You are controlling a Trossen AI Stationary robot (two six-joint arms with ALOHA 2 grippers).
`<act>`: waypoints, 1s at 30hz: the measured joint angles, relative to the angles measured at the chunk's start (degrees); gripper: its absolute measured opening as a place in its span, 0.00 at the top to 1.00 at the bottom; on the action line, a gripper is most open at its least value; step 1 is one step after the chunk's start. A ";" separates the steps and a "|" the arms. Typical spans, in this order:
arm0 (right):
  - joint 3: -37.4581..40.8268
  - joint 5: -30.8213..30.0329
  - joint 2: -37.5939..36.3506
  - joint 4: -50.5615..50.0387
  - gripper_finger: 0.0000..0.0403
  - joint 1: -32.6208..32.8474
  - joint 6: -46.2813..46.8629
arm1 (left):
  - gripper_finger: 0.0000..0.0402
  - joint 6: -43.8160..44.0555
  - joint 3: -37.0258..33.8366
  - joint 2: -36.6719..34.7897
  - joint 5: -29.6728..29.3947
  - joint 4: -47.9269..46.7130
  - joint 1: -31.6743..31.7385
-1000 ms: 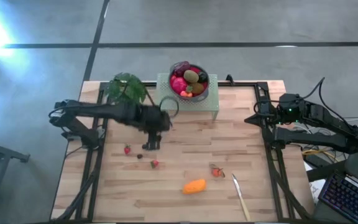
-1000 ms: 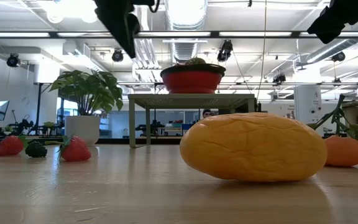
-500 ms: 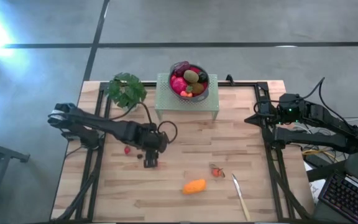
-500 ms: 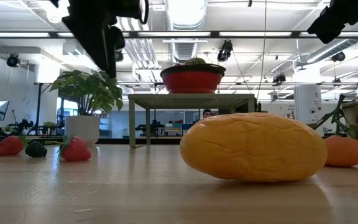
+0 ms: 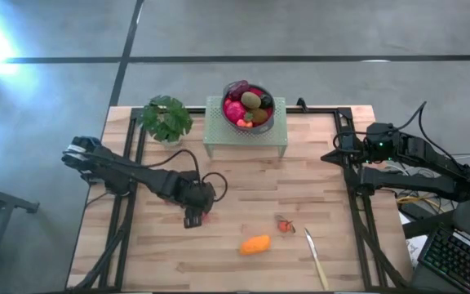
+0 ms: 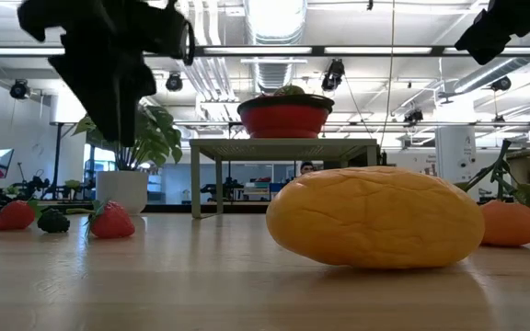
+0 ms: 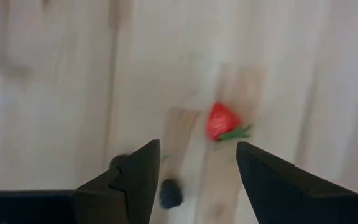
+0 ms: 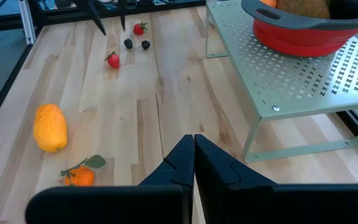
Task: Pick & Place Fruit
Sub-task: Put the black cherry into the red strainer bowl on the shelf
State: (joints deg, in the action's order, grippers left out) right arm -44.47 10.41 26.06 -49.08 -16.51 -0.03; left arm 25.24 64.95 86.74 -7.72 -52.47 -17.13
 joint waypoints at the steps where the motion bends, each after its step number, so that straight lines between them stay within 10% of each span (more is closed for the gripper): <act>1: 0.00 0.02 0.00 0.00 0.98 0.00 0.00 | 0.46 0.40 -0.44 0.00 -0.51 -0.34 0.10; 30: 0.00 0.00 0.00 0.00 0.98 -0.02 0.00 | 0.56 -6.06 -12.80 0.00 -5.17 2.66 4.97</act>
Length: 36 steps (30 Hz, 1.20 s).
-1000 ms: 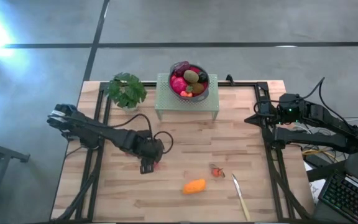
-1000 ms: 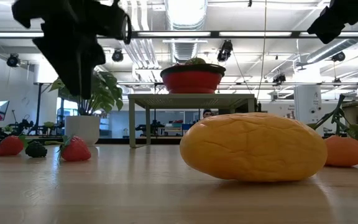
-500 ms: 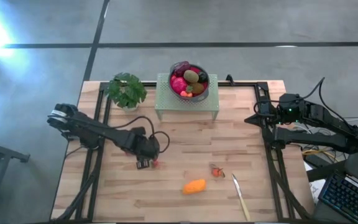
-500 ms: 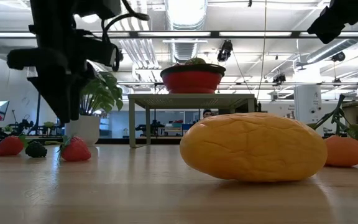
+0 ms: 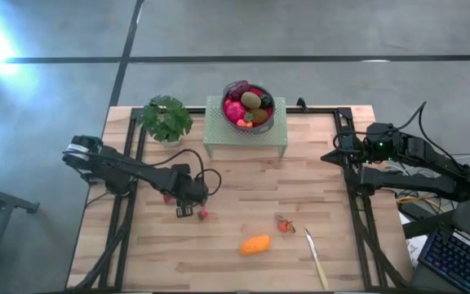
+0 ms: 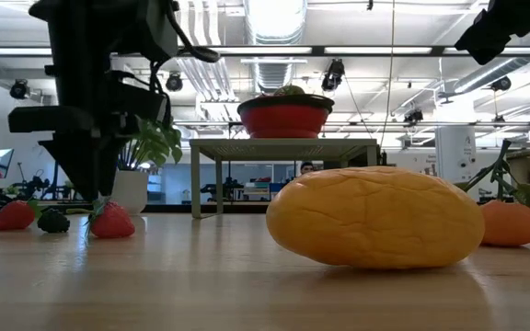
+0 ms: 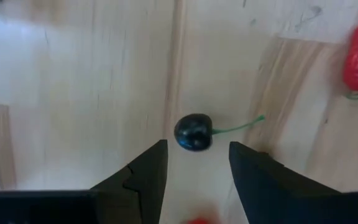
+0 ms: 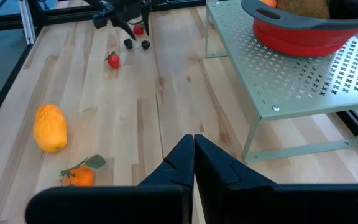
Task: Pick & Place Fruit
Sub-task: Put the black cherry into the red strainer bowl on the shelf
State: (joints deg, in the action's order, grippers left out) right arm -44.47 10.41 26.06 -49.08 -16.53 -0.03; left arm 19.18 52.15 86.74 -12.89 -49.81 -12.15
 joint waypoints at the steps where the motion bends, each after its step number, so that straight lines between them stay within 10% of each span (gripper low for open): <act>1: 0.00 0.02 0.00 0.00 0.98 0.00 0.00 | 0.56 -0.72 -0.18 0.00 0.13 0.35 0.29; 36: 0.00 0.01 0.00 0.01 0.98 0.00 0.00 | 0.57 -11.19 -7.56 0.02 3.65 10.88 4.21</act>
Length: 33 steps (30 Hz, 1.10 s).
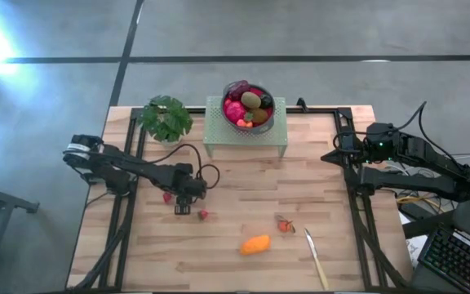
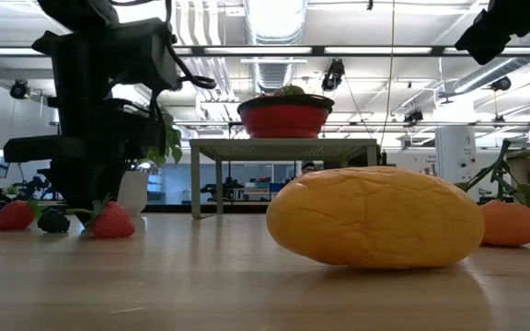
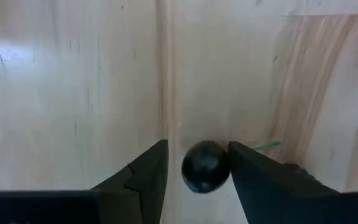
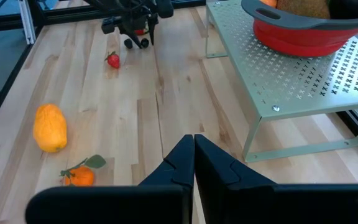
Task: Pick & Place Fruit
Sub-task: Put the black cherry into the red strainer bowl on the shelf
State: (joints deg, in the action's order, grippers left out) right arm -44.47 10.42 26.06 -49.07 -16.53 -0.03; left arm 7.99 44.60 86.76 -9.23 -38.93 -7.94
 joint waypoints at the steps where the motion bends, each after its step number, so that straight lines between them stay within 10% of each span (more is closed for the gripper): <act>1: 0.00 0.00 0.00 -0.01 0.98 0.00 0.00 | 0.57 0.00 0.00 0.00 0.00 0.02 0.02; 17: 0.00 0.01 0.00 -0.01 0.98 0.00 0.00 | 0.75 -0.70 0.98 0.00 -0.05 -2.14 0.15; 33: 0.00 0.00 0.00 -0.01 0.98 0.02 0.00 | 0.74 -12.69 21.39 -5.69 -8.47 -0.79 7.51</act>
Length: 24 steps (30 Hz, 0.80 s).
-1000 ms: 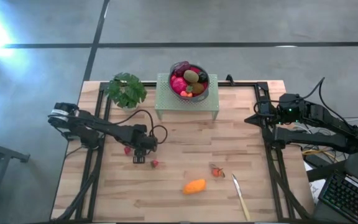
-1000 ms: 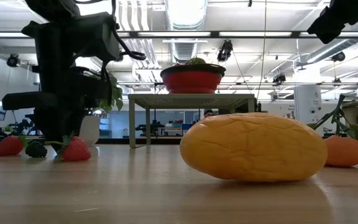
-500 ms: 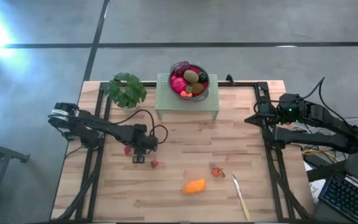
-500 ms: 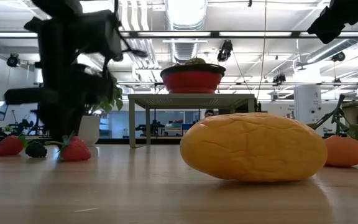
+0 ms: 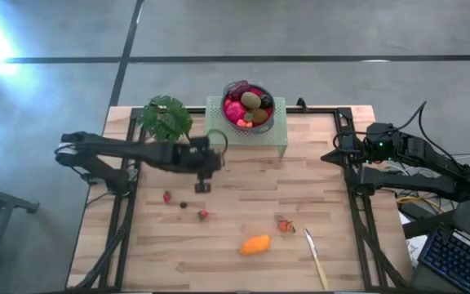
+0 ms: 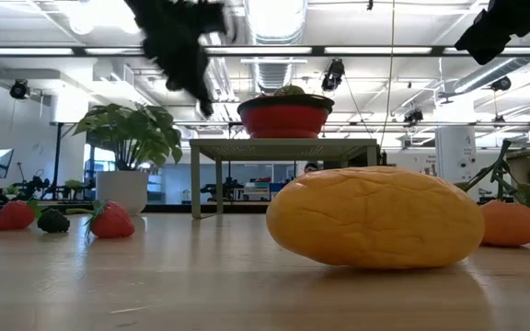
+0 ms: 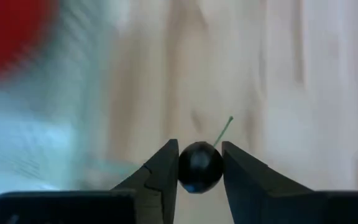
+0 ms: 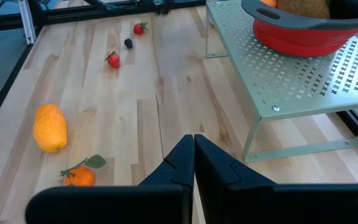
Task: Pick & Place Fruit
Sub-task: Put the black cherry into the red strainer bowl on the shelf
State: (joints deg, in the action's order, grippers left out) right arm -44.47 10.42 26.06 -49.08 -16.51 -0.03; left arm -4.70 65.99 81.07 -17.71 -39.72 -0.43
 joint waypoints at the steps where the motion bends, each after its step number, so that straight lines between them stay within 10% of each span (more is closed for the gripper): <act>1: 0.00 0.01 0.00 0.00 0.98 -0.01 0.00 | 0.73 -1.29 1.46 -0.29 -0.59 1.66 0.99; 14: 0.00 0.01 0.00 0.00 0.98 -0.02 0.00 | 0.72 -6.47 8.78 -0.58 -1.27 24.19 19.55; 24: 0.00 0.01 0.00 0.00 0.98 -0.02 0.00 | 0.71 0.52 8.78 1.87 14.39 27.88 31.83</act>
State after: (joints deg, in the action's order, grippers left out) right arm -44.47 10.43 26.06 -49.08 -16.53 -0.03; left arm -4.18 74.76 82.94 -3.32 -11.84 31.40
